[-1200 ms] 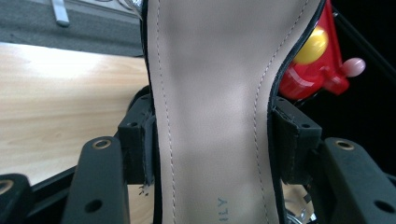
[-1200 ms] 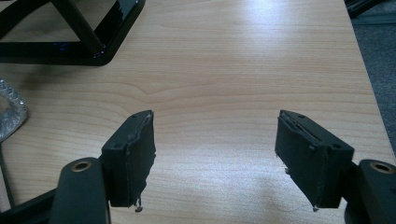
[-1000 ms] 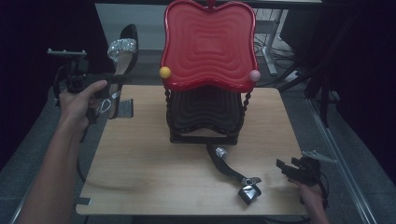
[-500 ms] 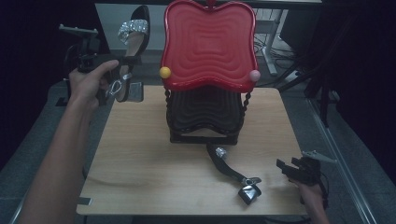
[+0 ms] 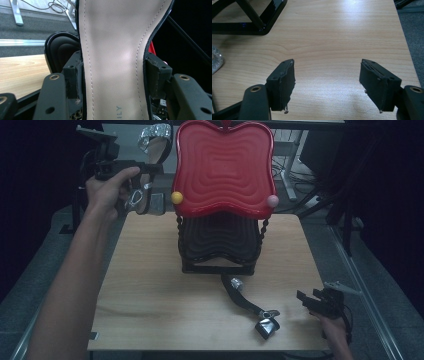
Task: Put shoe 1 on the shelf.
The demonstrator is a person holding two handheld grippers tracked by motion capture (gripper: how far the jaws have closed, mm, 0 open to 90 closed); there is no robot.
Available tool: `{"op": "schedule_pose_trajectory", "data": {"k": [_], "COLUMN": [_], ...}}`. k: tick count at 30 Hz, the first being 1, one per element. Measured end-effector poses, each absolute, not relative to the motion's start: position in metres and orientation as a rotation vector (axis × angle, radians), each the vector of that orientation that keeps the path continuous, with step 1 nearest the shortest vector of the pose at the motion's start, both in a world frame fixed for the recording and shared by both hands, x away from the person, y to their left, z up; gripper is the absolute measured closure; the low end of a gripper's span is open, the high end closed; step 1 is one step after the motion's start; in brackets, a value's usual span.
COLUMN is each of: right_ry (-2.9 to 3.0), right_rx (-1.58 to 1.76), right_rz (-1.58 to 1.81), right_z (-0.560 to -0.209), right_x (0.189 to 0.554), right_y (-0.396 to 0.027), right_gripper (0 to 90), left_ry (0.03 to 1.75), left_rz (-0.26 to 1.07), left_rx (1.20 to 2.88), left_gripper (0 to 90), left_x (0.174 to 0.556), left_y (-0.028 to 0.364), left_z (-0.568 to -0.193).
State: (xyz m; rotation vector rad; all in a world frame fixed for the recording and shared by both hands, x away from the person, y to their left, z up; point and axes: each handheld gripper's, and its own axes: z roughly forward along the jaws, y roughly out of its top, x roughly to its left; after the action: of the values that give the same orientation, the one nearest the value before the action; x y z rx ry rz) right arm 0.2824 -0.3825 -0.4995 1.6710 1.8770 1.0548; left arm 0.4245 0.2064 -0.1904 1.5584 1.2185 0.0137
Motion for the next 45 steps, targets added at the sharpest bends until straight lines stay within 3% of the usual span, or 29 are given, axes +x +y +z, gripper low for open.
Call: {"op": "schedule_pose_trajectory", "data": {"k": [25,45], "right_ry": [1.877,1.882], "right_rx": [1.681,1.684], "right_rz": [1.054,1.051], "right_z": [-0.501,-0.503], "right_x": [0.283,0.284], "right_y": [-0.385,-0.386], "right_gripper": [28.7,28.7], "left_ry": [1.252,1.446], "left_rz": [0.029,0.198], "left_rx": [1.605,1.694], "left_gripper": [41.2,39.3], "left_x": [0.463,0.492], "left_y": [0.124,0.086], "left_z": [-0.164,-0.187]}}
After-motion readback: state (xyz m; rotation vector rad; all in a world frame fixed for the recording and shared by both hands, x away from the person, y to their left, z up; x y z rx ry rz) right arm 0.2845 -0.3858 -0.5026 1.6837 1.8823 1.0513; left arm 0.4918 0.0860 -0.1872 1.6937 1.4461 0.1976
